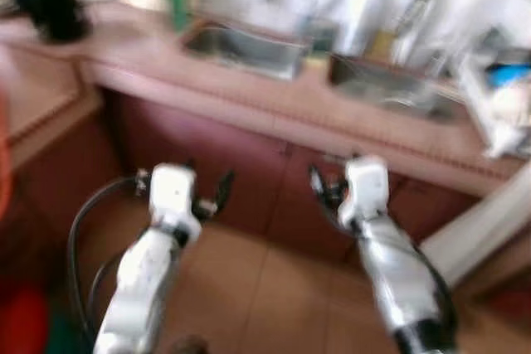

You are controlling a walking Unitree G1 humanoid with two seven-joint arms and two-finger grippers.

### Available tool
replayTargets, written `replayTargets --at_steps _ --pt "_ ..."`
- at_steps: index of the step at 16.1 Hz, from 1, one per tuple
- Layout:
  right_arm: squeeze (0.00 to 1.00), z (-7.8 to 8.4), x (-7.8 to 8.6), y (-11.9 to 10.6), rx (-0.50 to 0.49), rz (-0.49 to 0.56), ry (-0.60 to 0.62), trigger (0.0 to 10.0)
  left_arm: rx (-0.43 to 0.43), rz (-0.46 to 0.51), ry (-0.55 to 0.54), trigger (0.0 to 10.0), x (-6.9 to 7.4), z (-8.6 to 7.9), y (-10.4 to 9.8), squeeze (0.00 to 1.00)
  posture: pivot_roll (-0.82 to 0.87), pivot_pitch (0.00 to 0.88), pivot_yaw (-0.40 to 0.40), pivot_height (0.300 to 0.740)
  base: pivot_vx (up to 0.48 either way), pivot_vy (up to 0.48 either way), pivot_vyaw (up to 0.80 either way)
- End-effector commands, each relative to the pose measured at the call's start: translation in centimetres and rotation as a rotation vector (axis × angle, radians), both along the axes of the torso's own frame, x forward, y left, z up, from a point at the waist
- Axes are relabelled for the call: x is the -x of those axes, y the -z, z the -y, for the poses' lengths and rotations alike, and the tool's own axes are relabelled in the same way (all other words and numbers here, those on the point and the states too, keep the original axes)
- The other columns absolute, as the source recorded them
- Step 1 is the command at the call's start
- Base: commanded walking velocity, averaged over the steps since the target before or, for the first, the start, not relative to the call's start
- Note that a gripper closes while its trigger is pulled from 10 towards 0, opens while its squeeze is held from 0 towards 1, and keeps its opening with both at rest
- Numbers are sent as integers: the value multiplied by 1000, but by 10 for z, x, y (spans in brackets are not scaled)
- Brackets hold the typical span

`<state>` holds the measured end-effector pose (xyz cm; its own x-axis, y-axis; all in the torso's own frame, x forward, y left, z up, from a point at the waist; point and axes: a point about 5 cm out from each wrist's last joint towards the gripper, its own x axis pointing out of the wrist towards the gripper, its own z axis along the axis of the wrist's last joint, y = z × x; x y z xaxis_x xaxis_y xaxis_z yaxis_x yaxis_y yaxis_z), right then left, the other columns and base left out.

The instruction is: Kitchen organization

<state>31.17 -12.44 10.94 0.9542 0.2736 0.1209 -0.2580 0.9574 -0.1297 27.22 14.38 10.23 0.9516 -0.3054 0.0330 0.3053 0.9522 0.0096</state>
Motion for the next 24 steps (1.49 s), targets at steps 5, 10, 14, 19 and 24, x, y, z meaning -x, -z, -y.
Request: replayTargets --at_steps 5,10,14,19,24 --pt "0 7 0 0 5 -1 19 10000 -26 47 75 10000 -3 8 -9 0 17 0 -121 740 0 0 0" --pt "0 7 0 1 4 -3 27 10000 -5 47 100 10000 -2 8 -9 0 14 0 -117 740 0 -363 0" --pt "0 7 -1 1 3 -3 30 10000 -4 49 102 10000 -3 9 -10 0 12 0 -114 740 0 -476 0" --pt "0 8 1 2 6 -7 29 10000 -9 17 95 10000 -3 10 -4 0 10 0 -115 740 0 -96 0" --pt "0 8 4 18 16 -64 22 10000 -87 -15 37 10000 -1 5 17 0 10 0 -116 740 0 0 0"
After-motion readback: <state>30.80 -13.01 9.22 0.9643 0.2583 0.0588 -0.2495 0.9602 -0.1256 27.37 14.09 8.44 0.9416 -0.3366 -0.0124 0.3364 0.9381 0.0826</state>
